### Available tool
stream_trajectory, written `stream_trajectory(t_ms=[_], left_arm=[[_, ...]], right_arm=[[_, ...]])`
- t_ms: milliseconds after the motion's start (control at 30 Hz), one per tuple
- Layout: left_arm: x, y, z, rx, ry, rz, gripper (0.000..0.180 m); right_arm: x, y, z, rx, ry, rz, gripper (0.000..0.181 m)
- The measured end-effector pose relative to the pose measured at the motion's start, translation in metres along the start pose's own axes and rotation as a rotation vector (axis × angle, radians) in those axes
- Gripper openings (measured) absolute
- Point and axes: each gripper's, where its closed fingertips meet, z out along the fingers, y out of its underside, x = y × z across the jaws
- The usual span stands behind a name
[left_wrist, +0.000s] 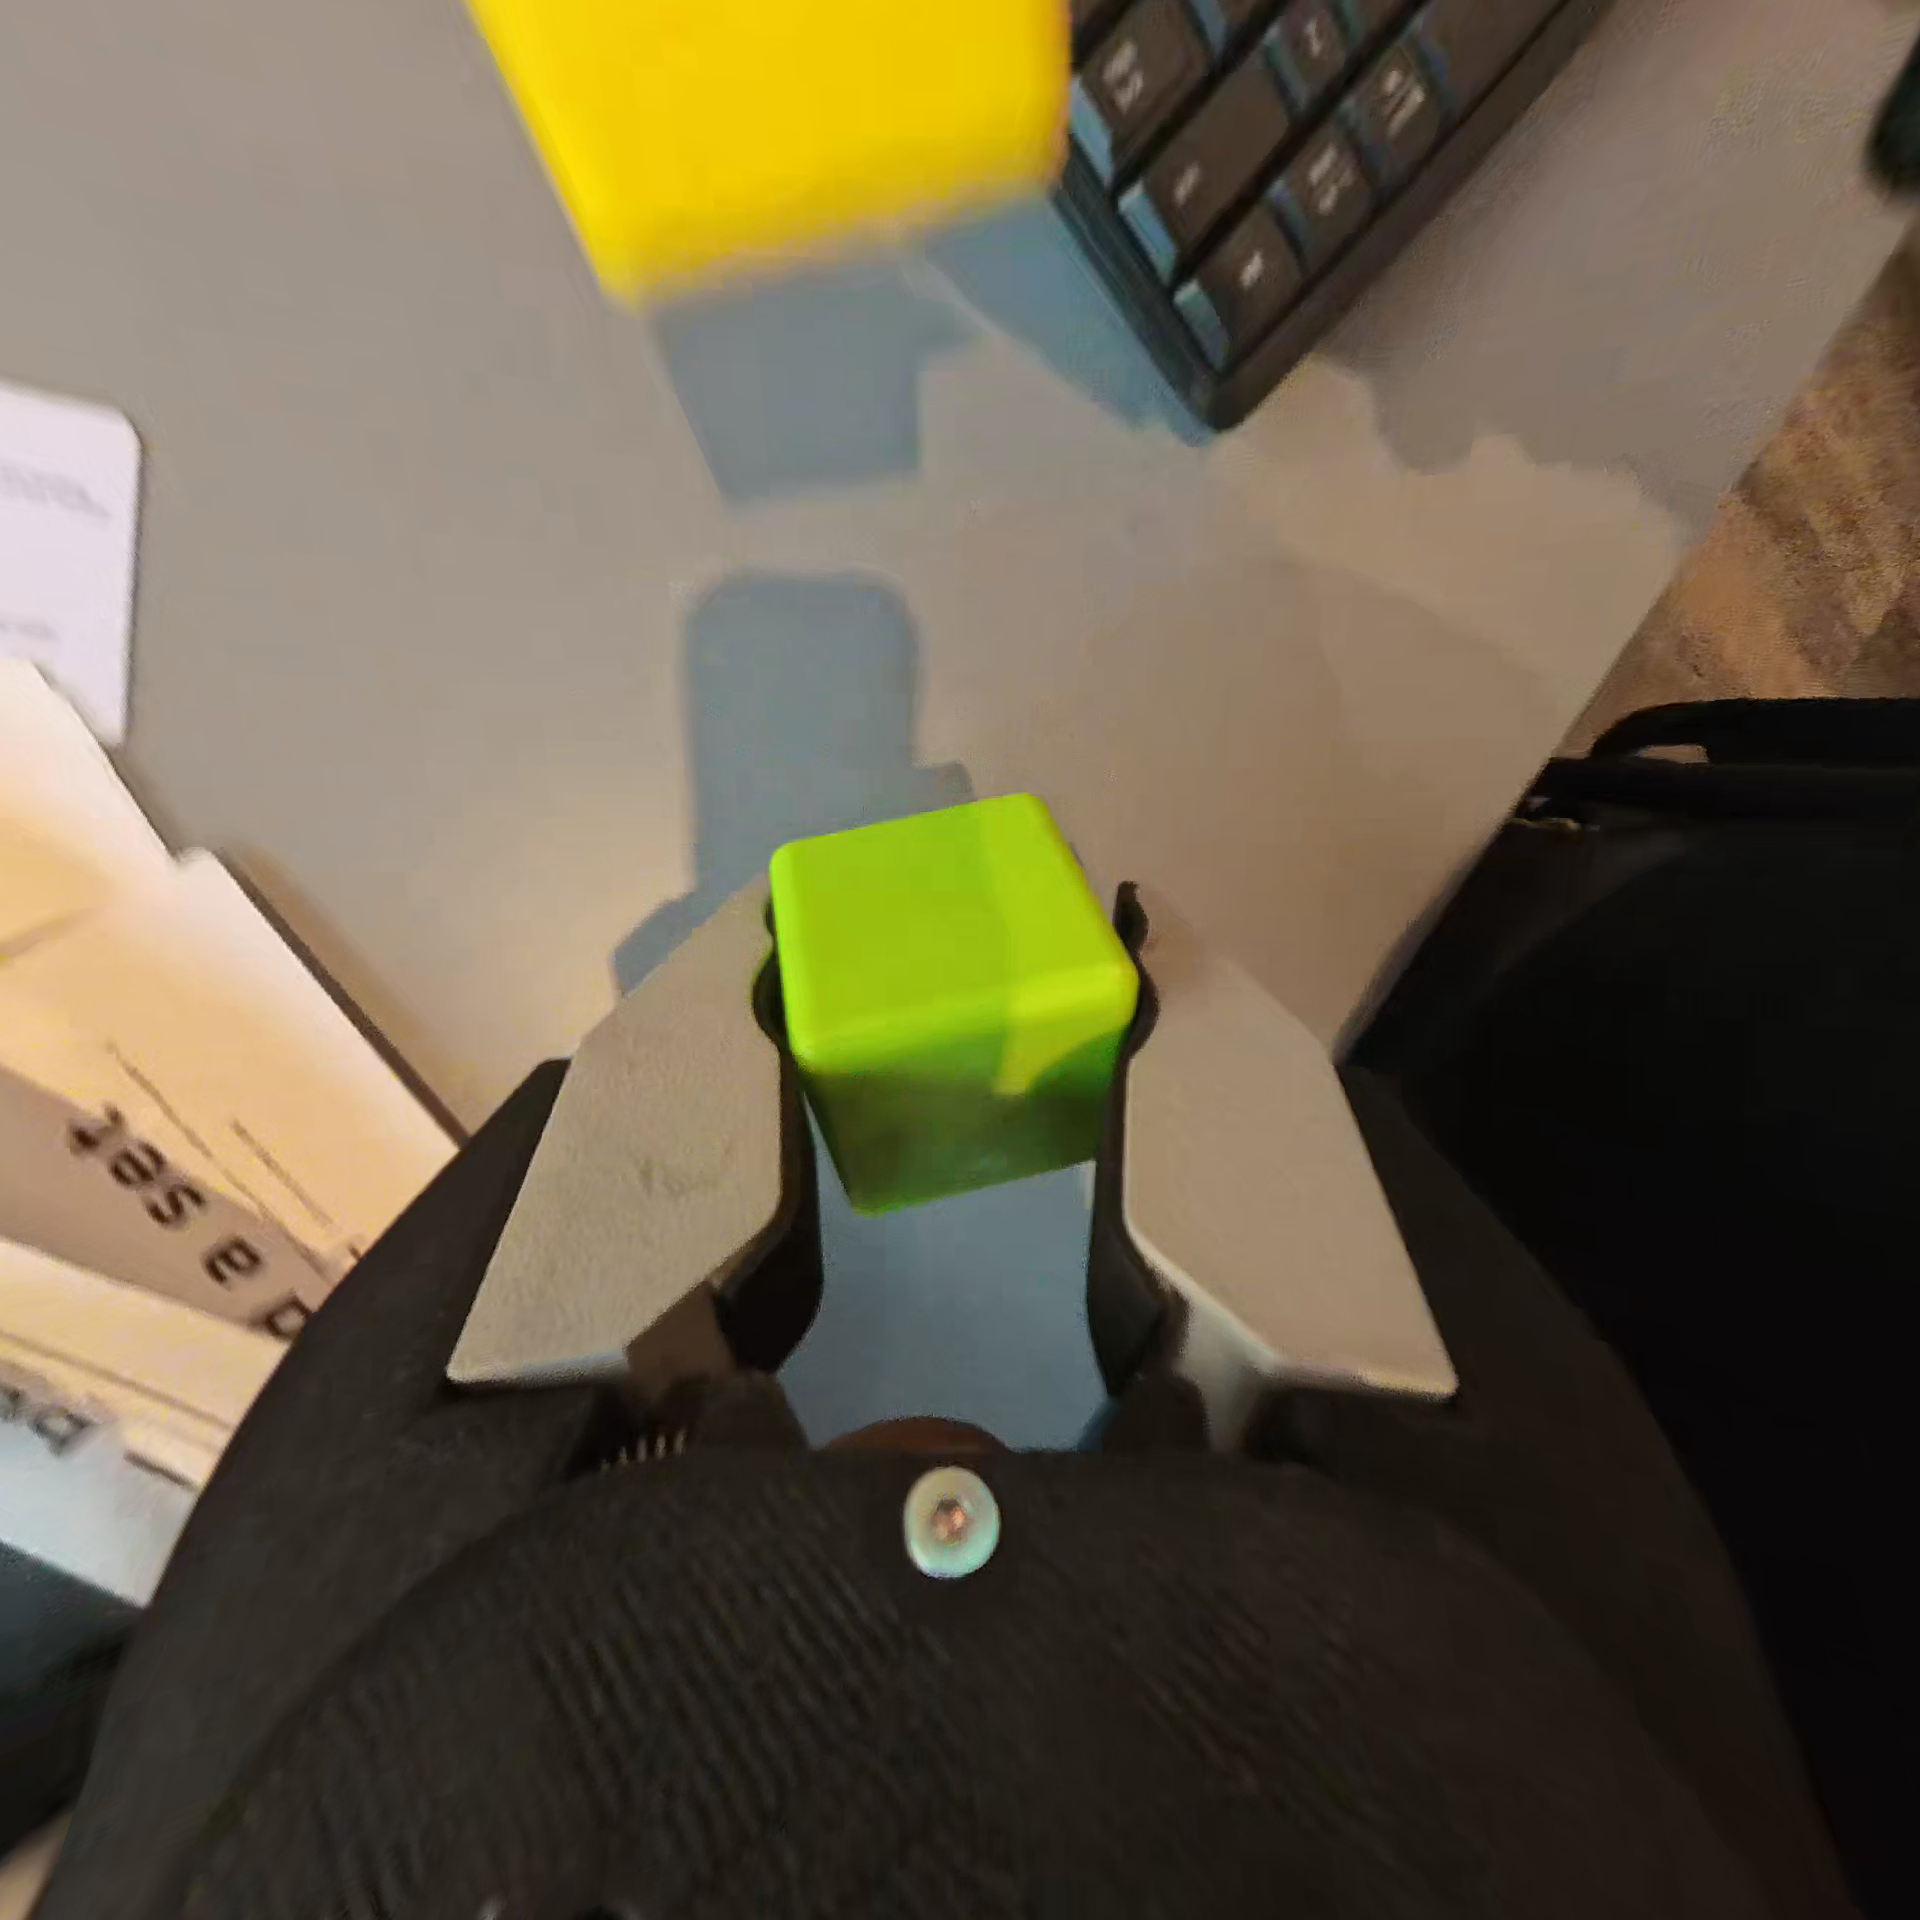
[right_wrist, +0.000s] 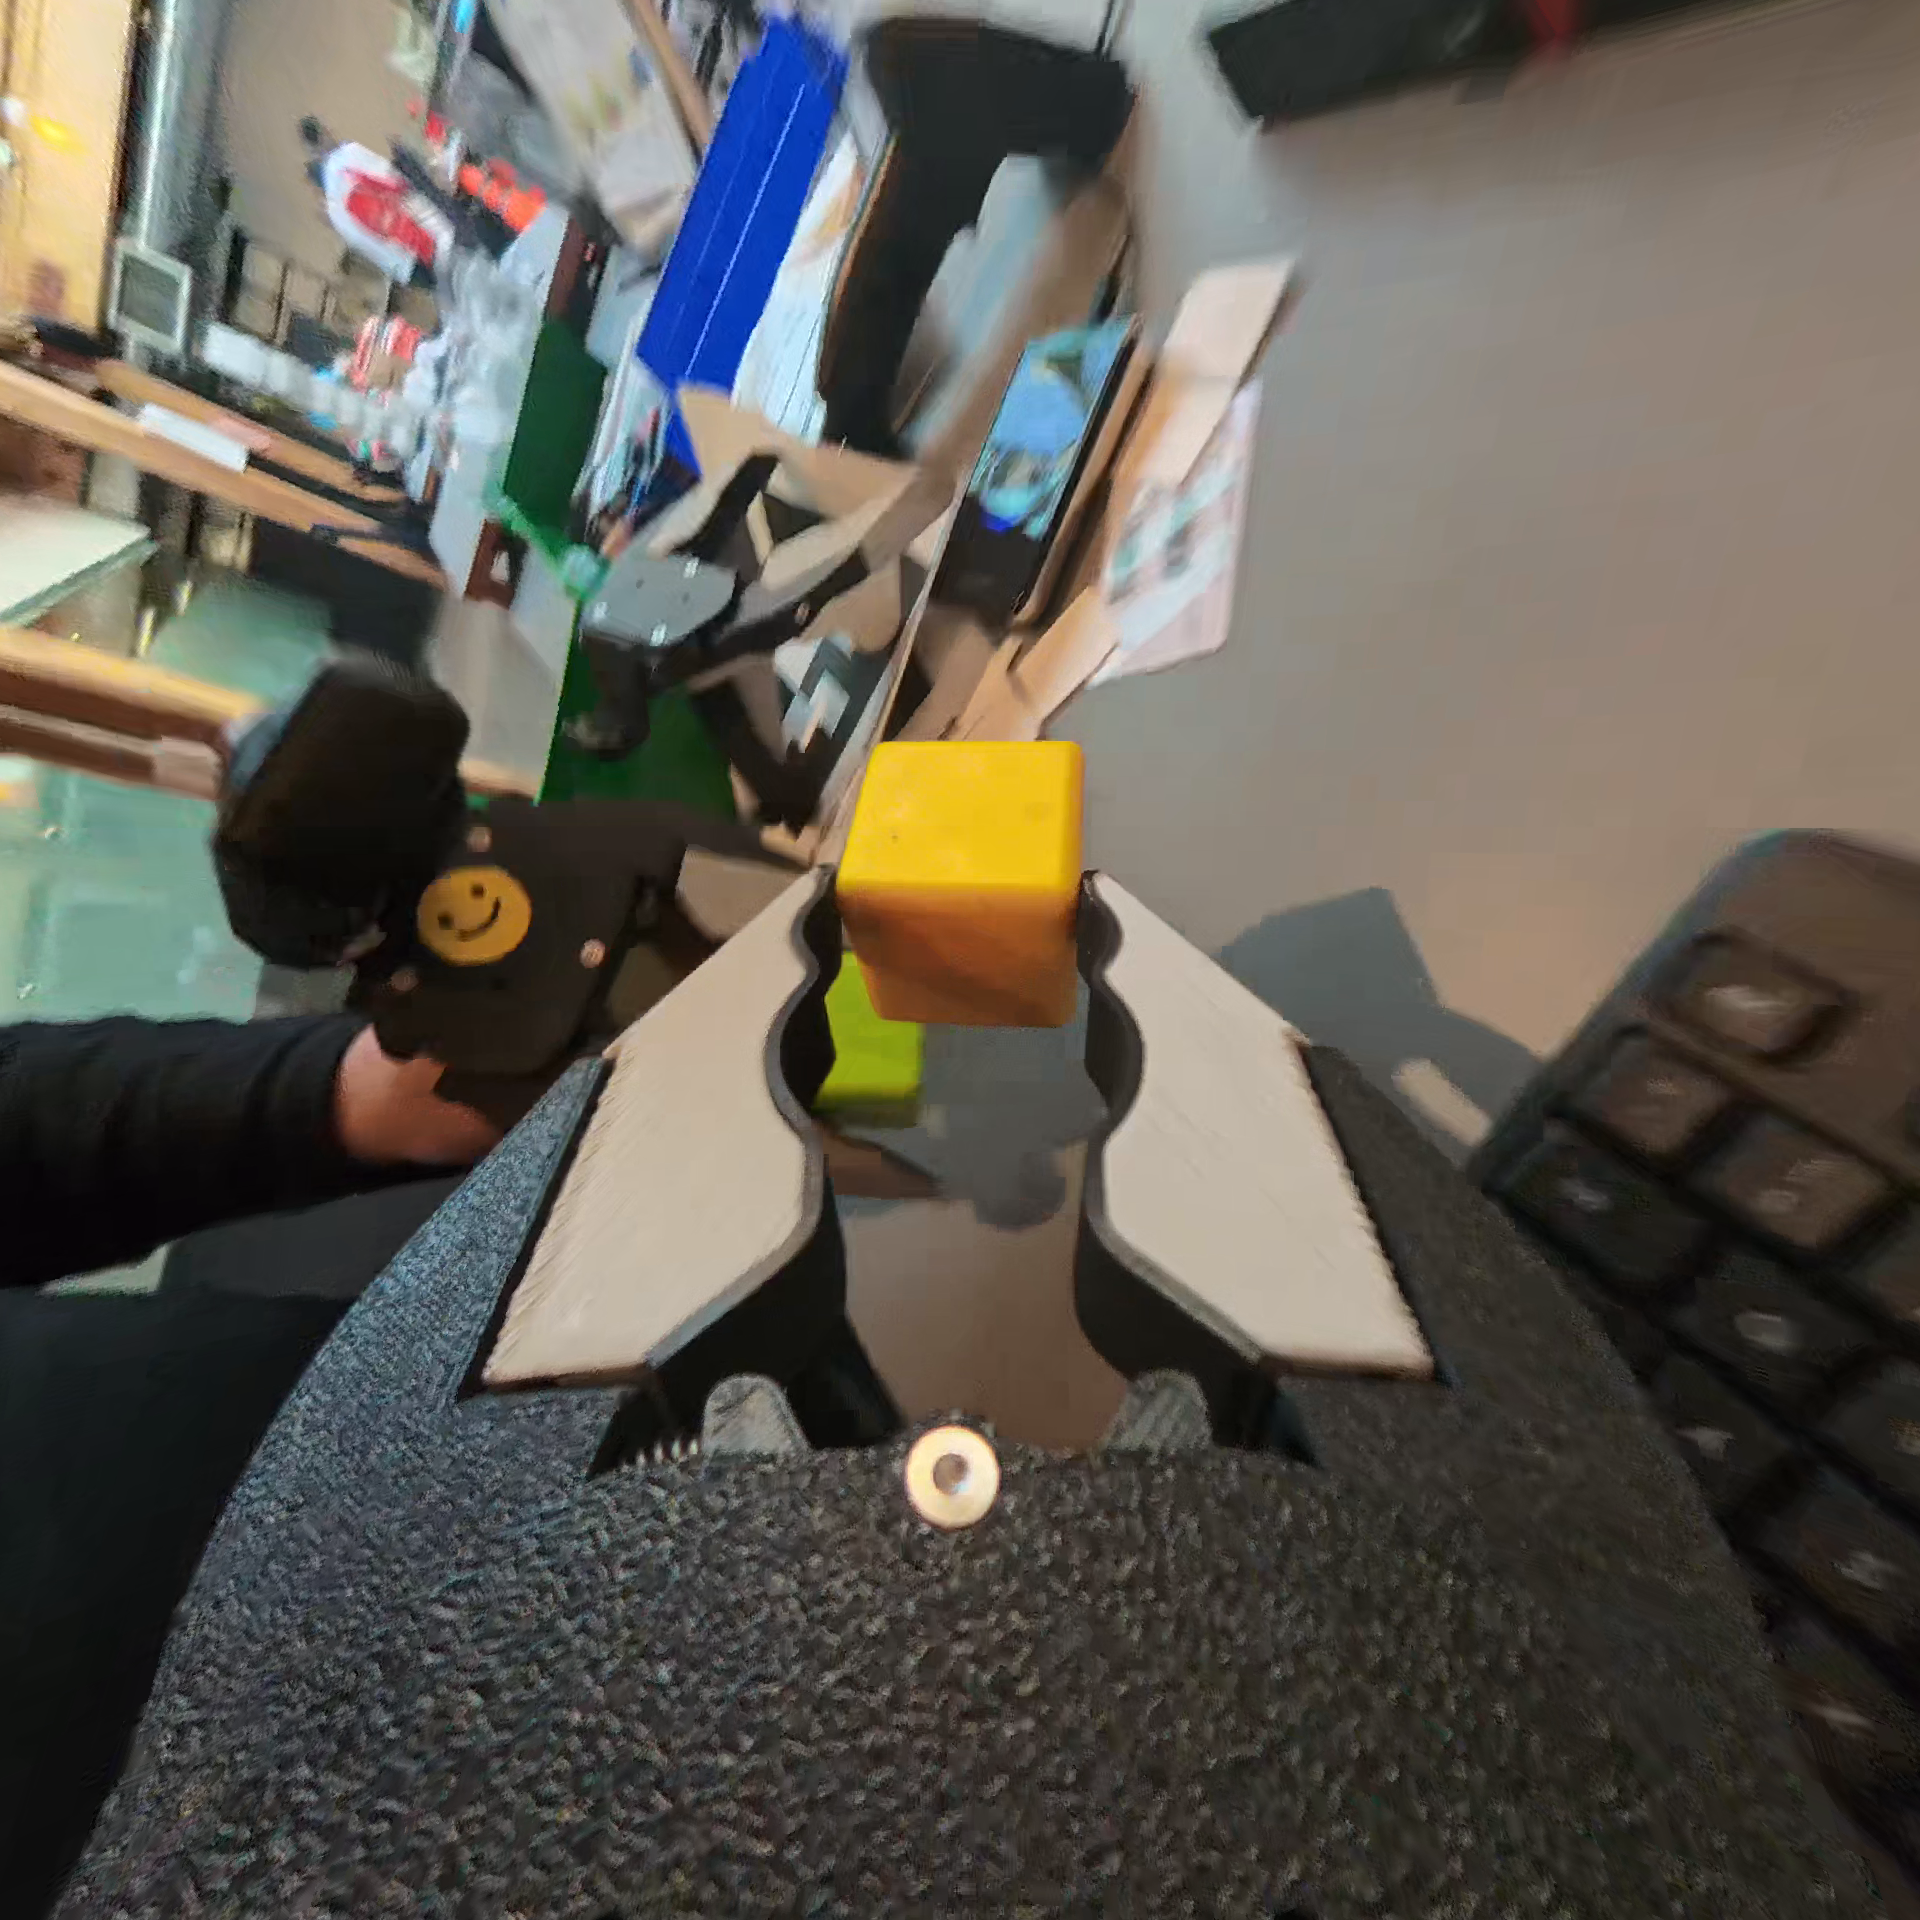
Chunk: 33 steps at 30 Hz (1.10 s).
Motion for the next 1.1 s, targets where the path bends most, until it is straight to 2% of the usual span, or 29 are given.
stream_trajectory(t_ms=[67, 200, 300, 400, 533, 567, 633, 667, 733, 800, 933, 1000, 1100], left_arm=[[0.006, 0.009, -0.018, 0.009, 0.037, -0.051, 0.060], [0.002, 0.033, -0.089, 0.035, -0.020, -0.105, 0.061], [-0.036, 0.062, -0.172, 0.101, -0.174, -0.169, 0.061], [-0.102, 0.119, -0.240, 0.051, -0.316, -0.260, 0.061], [-0.176, 0.172, -0.261, 0.012, -0.362, -0.197, 0.062], [-0.190, 0.179, -0.260, 0.004, -0.374, -0.162, 0.071], [-0.213, 0.186, -0.273, 0.034, -0.434, -0.105, 0.082], [-0.219, 0.188, -0.284, 0.074, -0.451, -0.084, 0.084], [-0.224, 0.201, -0.304, 0.146, -0.449, -0.068, 0.084], [-0.232, 0.239, -0.320, 0.133, -0.458, -0.075, 0.087], [-0.257, 0.336, -0.333, 0.081, -0.457, -0.220, 0.088], [-0.265, 0.372, -0.327, 0.086, -0.394, -0.316, 0.089], [-0.279, 0.399, -0.308, 0.089, -0.295, -0.397, 0.089]], right_arm=[[-0.001, -0.025, -0.016, 0.055, -0.036, 0.012, 0.044], [-0.055, -0.033, -0.014, -0.046, -0.199, -0.166, 0.045], [-0.125, -0.011, 0.017, -0.149, -0.337, -0.312, 0.045], [-0.210, 0.013, 0.067, -0.208, -0.480, -0.418, 0.045], [-0.266, 0.016, 0.161, -0.198, -0.369, -0.598, 0.044], [-0.273, 0.013, 0.182, -0.188, -0.335, -0.616, 0.045], [-0.279, 0.010, 0.221, -0.199, -0.258, -0.637, 0.044], [-0.278, 0.009, 0.237, -0.200, -0.210, -0.639, 0.050], [-0.283, 0.011, 0.261, -0.212, -0.155, -0.628, 0.053], [-0.279, 0.013, 0.268, -0.199, -0.030, -0.614, 0.056], [-0.268, 0.037, 0.245, -0.098, 0.170, -0.434, 0.066], [-0.252, 0.073, 0.241, -0.116, 0.242, -0.286, 0.077], [-0.220, 0.113, 0.247, -0.185, 0.390, -0.147, 0.079]])
